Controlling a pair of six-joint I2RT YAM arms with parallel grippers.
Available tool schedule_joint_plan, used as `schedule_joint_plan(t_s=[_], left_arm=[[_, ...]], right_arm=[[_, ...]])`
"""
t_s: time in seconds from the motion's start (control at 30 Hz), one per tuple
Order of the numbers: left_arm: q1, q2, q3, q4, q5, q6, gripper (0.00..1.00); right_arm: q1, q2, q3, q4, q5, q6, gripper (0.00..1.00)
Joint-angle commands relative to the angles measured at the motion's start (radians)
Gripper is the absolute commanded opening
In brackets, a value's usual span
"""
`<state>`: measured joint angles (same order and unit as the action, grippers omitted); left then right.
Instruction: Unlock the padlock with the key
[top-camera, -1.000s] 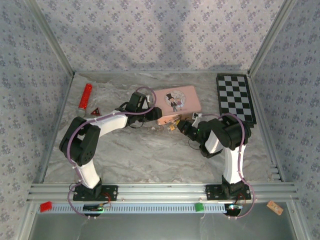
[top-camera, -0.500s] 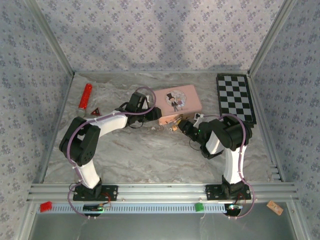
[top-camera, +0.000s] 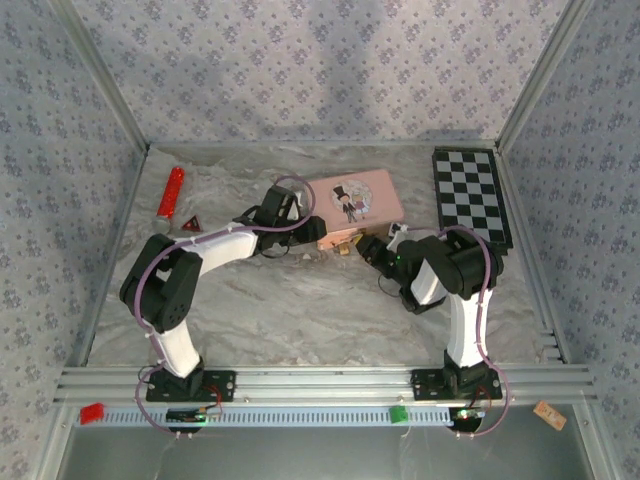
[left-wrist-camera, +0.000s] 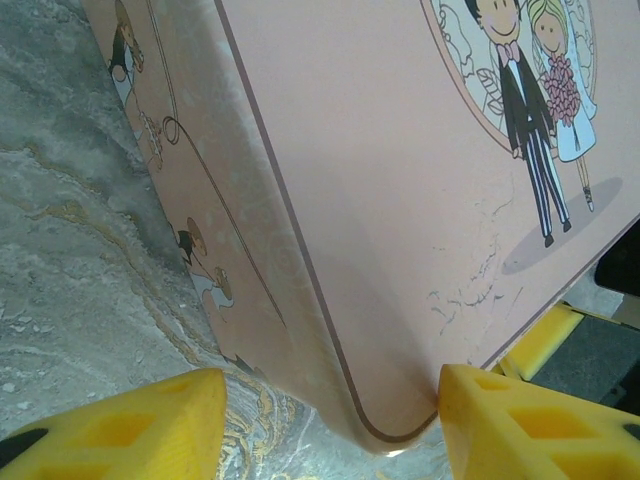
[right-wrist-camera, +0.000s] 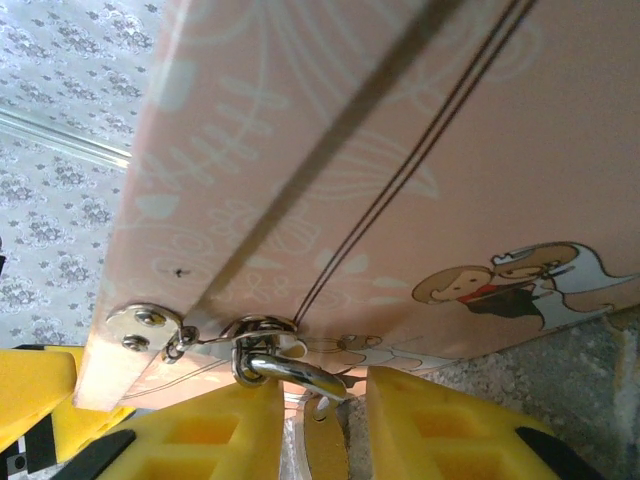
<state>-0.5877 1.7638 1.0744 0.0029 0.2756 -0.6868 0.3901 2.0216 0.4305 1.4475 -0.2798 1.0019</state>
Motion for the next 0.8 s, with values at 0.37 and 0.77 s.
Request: schedule_joint_plan(t_s=[0.37, 0.77], left_arm=[[-0.008, 0.014, 0.037, -0.050, -0.079, -0.005, 0.58], [-0.008, 0.020, 0.044, -0.064, -0.108, -0.011, 0.58]], right_arm=[[-0.026, -0.035, -0.041, -0.057, 0.020, -0.015, 0.11], [-0.057, -0.057, -0.093, -0.057, 0.043, 0.028, 0.06]])
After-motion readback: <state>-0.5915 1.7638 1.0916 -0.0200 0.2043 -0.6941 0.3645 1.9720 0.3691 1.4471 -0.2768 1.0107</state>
